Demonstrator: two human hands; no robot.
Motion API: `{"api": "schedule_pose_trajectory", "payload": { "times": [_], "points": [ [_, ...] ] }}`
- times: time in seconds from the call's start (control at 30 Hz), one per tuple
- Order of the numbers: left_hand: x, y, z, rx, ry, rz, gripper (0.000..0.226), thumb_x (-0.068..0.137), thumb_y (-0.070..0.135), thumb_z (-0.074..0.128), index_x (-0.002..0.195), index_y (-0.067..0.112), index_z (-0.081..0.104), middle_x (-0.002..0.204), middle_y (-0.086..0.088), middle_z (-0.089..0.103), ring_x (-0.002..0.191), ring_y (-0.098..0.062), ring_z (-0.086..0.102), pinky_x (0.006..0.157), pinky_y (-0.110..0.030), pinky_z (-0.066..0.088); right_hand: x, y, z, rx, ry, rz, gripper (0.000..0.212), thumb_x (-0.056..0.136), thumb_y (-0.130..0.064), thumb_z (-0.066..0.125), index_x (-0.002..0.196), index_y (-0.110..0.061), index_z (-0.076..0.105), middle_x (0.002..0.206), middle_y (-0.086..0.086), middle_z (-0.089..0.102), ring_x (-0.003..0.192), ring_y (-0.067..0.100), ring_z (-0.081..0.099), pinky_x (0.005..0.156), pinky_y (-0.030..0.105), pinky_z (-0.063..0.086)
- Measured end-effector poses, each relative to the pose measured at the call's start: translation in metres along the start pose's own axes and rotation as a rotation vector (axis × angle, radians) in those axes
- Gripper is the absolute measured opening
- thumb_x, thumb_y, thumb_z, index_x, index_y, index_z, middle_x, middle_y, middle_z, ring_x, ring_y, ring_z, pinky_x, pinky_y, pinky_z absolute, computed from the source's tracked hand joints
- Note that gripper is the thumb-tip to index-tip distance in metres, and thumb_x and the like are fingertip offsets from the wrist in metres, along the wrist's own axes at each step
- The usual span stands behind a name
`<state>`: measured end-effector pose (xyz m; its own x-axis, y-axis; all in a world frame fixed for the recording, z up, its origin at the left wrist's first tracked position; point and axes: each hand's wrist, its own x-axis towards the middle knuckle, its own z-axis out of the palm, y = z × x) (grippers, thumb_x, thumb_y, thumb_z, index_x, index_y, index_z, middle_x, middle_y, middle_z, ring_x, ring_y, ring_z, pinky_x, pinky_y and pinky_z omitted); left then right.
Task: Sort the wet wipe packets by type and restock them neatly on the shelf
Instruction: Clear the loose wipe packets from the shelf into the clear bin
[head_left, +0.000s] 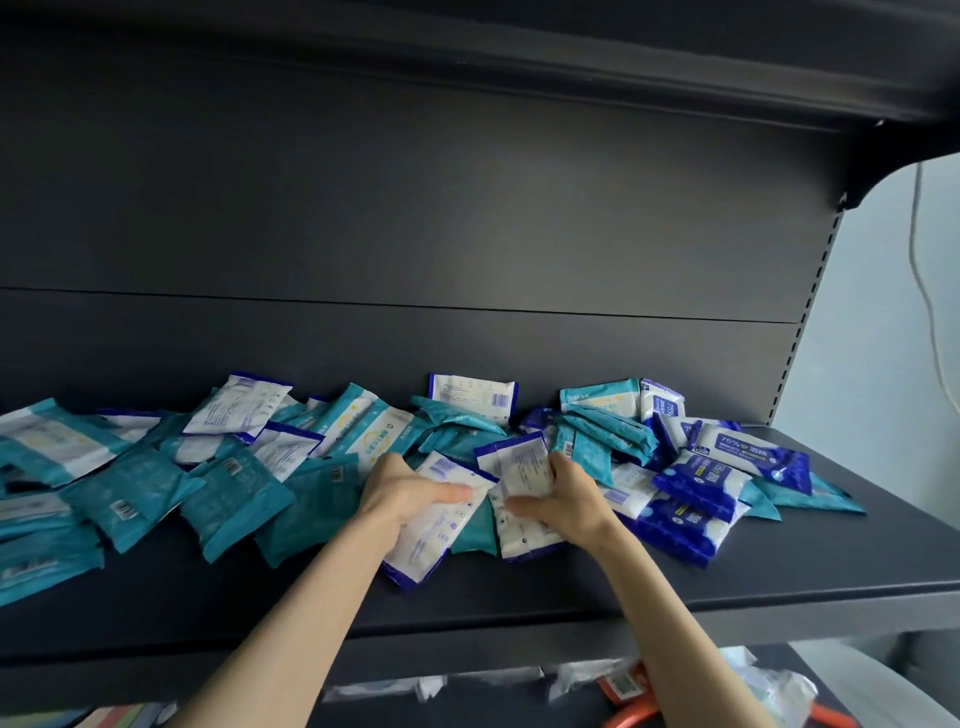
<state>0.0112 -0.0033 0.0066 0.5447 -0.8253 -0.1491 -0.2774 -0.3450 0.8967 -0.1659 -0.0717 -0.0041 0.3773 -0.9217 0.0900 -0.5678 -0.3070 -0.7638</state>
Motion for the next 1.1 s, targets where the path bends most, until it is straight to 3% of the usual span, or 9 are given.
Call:
{"api": "schedule_pose_trajectory", "payload": {
  "times": [0.17, 0.27, 0.43, 0.5, 0.6, 0.67, 0.8, 0.93, 1.1],
  "points": [
    [-0.010, -0.016, -0.005, -0.037, -0.018, 0.062, 0.079, 0.051, 0.029, 0.093, 0.116, 0.006, 0.054, 0.113, -0.006, 0.064, 0.101, -0.021, 0.061, 0.077, -0.030, 0.049, -0.005, 0.001, -0.004, -0.143, -0.039, 0.141, 0.052, 0.066, -0.042, 0.084, 0.091, -0.017, 0.045, 0.112, 0.002, 0.035, 0.105, 0.021, 0.047, 0.079, 0.026, 0.050],
    [-0.020, -0.021, -0.006, -0.086, -0.003, 0.104, 0.055, 0.055, 0.023, 0.092, 0.098, 0.005, 0.063, 0.095, -0.005, 0.070, 0.081, -0.015, 0.067, 0.059, -0.024, 0.049, -0.010, 0.002, -0.005, -0.178, -0.073, 0.212, 0.058, 0.060, -0.053, 0.082, 0.088, -0.017, 0.047, 0.116, 0.007, 0.043, 0.110, 0.024, 0.046, 0.082, 0.029, 0.044],
    [-0.035, -0.025, -0.003, -0.097, 0.012, 0.229, 0.061, 0.065, 0.024, 0.087, 0.111, 0.014, 0.048, 0.101, -0.002, 0.065, 0.089, -0.017, 0.065, 0.081, -0.040, 0.055, -0.024, 0.002, 0.001, -0.175, -0.001, 0.199, 0.088, 0.054, -0.061, 0.080, 0.120, -0.017, 0.042, 0.115, 0.003, 0.043, 0.115, 0.025, 0.044, 0.099, 0.040, 0.042],
    [-0.041, -0.026, -0.002, -0.069, 0.029, 0.286, 0.056, 0.072, 0.025, 0.082, 0.110, 0.016, 0.042, 0.102, 0.000, 0.062, 0.091, -0.018, 0.062, 0.080, -0.039, 0.052, -0.031, 0.006, 0.008, 0.026, 0.053, 0.127, 0.089, 0.045, -0.058, 0.081, 0.116, -0.019, 0.043, 0.114, 0.005, 0.054, 0.105, 0.026, 0.055, 0.089, 0.045, 0.051],
    [-0.065, -0.022, 0.001, -0.067, 0.101, 0.400, 0.051, 0.078, 0.024, 0.077, 0.110, 0.017, 0.037, 0.100, 0.002, 0.056, 0.093, -0.020, 0.057, 0.076, -0.030, 0.044, -0.051, 0.007, 0.006, 0.334, 0.151, 0.000, 0.052, 0.066, -0.019, 0.086, 0.099, -0.020, 0.045, 0.107, 0.009, 0.062, 0.085, 0.021, 0.064, 0.064, 0.032, 0.054],
    [-0.081, -0.020, 0.001, -0.190, 0.152, 0.425, 0.053, 0.077, 0.016, 0.077, 0.114, 0.017, 0.038, 0.097, 0.002, 0.060, 0.088, -0.014, 0.063, 0.070, -0.025, 0.047, -0.070, 0.000, -0.001, 0.511, 0.223, -0.070, 0.044, 0.074, -0.005, 0.079, 0.095, -0.024, 0.046, 0.101, 0.005, 0.063, 0.085, 0.021, 0.066, 0.063, 0.033, 0.057],
    [-0.133, -0.031, -0.010, -0.421, 0.268, 0.408, 0.058, 0.074, 0.013, 0.079, 0.117, 0.021, 0.041, 0.093, 0.010, 0.064, 0.070, 0.011, 0.062, 0.057, -0.008, 0.046, -0.119, -0.017, -0.001, 0.744, 0.265, -0.137, 0.049, 0.074, -0.001, 0.078, 0.107, -0.023, 0.049, 0.100, -0.003, 0.066, 0.087, 0.014, 0.069, 0.063, 0.031, 0.059],
    [-0.183, -0.064, -0.048, -0.522, 0.366, 0.402, 0.029, 0.073, 0.014, 0.080, 0.094, 0.016, 0.060, 0.085, 0.007, 0.070, 0.068, 0.003, 0.066, 0.055, -0.014, 0.049, -0.171, -0.044, 0.019, 0.848, 0.156, -0.165, 0.042, 0.072, 0.000, 0.078, 0.106, -0.014, 0.059, 0.091, -0.001, 0.074, 0.080, 0.016, 0.072, 0.061, 0.031, 0.059],
    [-0.239, -0.133, -0.108, -0.536, 0.422, 0.317, 0.025, 0.079, 0.018, 0.074, 0.099, 0.014, 0.059, 0.086, 0.006, 0.071, 0.071, 0.000, 0.067, 0.054, -0.013, 0.049, -0.226, -0.072, 0.082, 0.883, -0.023, -0.103, 0.029, 0.076, -0.002, 0.074, 0.102, -0.011, 0.064, 0.094, 0.005, 0.075, 0.083, 0.024, 0.072, 0.067, 0.038, 0.059]
  ]
}}
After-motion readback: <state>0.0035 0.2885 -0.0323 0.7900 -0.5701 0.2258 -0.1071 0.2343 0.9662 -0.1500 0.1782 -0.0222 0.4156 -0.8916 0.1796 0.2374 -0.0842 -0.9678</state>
